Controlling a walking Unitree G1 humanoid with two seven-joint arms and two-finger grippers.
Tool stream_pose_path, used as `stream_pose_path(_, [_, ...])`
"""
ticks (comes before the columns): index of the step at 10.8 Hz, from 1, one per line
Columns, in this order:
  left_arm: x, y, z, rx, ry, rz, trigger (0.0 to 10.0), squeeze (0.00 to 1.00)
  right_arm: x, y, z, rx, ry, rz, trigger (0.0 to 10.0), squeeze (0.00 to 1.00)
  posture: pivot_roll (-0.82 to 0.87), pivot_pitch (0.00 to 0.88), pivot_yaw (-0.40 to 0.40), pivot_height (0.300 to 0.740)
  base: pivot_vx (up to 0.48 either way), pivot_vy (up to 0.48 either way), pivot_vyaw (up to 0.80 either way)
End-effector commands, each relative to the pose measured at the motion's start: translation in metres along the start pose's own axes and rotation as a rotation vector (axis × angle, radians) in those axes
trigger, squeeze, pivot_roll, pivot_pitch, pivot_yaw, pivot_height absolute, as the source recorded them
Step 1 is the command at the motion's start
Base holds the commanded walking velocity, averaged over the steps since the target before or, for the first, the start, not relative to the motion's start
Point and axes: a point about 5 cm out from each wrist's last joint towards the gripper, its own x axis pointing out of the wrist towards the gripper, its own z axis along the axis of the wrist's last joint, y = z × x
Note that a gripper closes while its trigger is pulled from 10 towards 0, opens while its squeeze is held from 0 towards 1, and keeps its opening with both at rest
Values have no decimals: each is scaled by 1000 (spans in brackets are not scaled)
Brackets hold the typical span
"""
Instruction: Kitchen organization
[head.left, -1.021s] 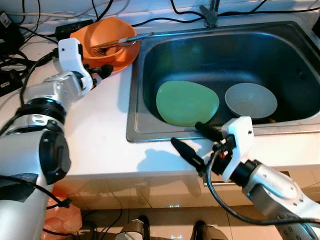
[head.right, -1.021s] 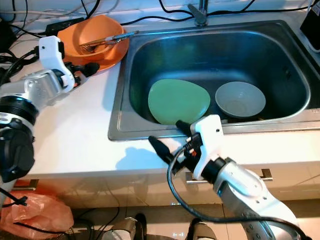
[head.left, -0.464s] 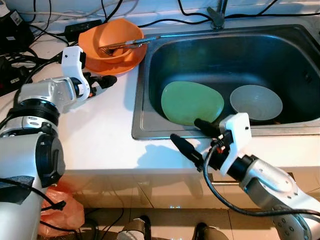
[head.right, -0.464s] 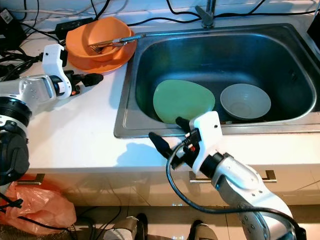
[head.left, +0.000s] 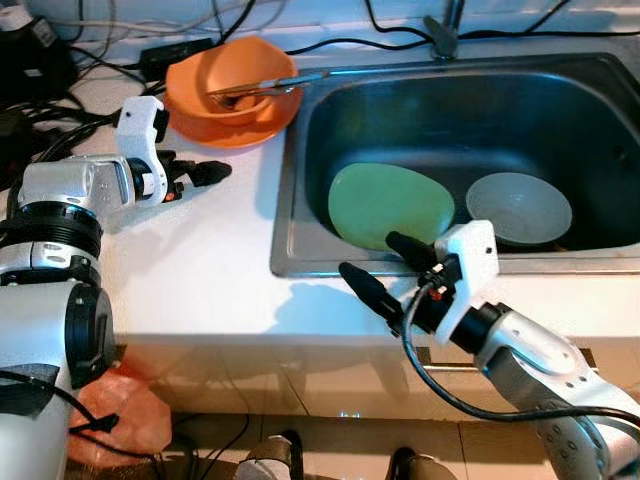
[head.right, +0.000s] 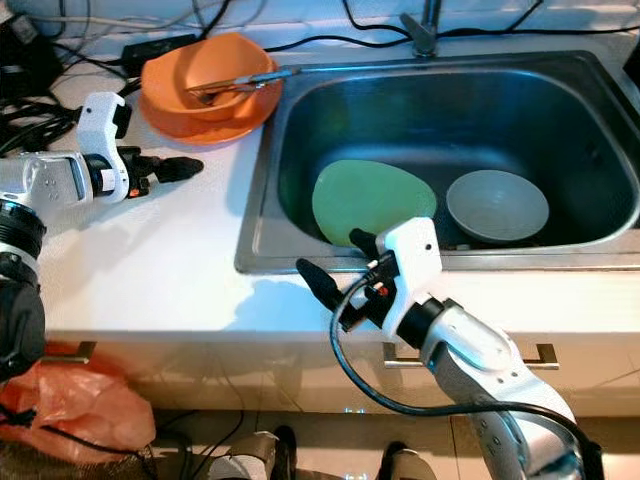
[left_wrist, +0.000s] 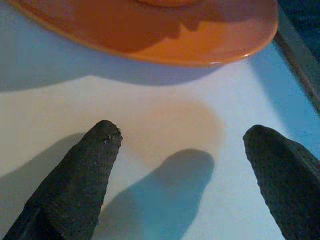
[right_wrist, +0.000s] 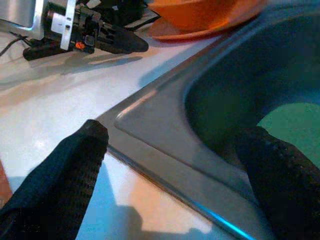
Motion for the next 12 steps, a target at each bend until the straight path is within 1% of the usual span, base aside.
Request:
stream_pose_path(1, [-6,0,9,0,-14,-14,10000,0,3,3,0,2,-10,25,10000,0,74,125,120,740,0,0,0])
stream_pose_path(2, [-6,-8,16,34,-32,-54,10000,0,4,2,0,0,-15,22,10000,0,74,123,121,740,0,0,0])
stream_pose_path(3, [-7,-12,20,78,-55,-66,10000,0,4,1,0,-1,-17,19,10000,0,74,123,121,740,0,0,0])
stream_pose_path(4, [-7,-17,33,212,-170,-60,10000,0,5,1,-1,-3,-19,14,10000,0,74,121,119,740,0,0,0])
stream_pose_path(5, [-6,-19,34,221,-200,-65,10000,0,6,1,-1,-5,-21,14,10000,0,67,123,118,740,0,0,0])
stream_pose_path(7, [6,-22,18,236,-170,-71,10000,0,4,1,-1,-7,-24,8,10000,0,62,130,119,740,0,0,0])
stream_pose_path(8, [13,-26,8,253,-163,-100,10000,0,2,2,-2,-3,-20,4,10000,0,53,138,120,740,0,0,0])
stream_pose_path(9, [16,-28,6,283,-168,-112,10000,0,0,3,-2,0,-17,2,10000,0,43,152,117,740,0,0,0])
stream_pose_path(10, [22,-29,3,326,-170,-96,10000,0,-3,4,-3,6,-8,-3,10000,0,22,166,113,740,0,0,0])
stream_pose_path(11, [25,-30,4,342,-185,-73,10000,0,-7,6,-4,8,2,-6,10000,0,5,175,112,740,0,0,0])
stream_pose_path(12, [27,-33,6,362,-199,-72,10000,0,-12,5,-4,9,10,-19,10000,0,-13,184,111,740,0,0,0])
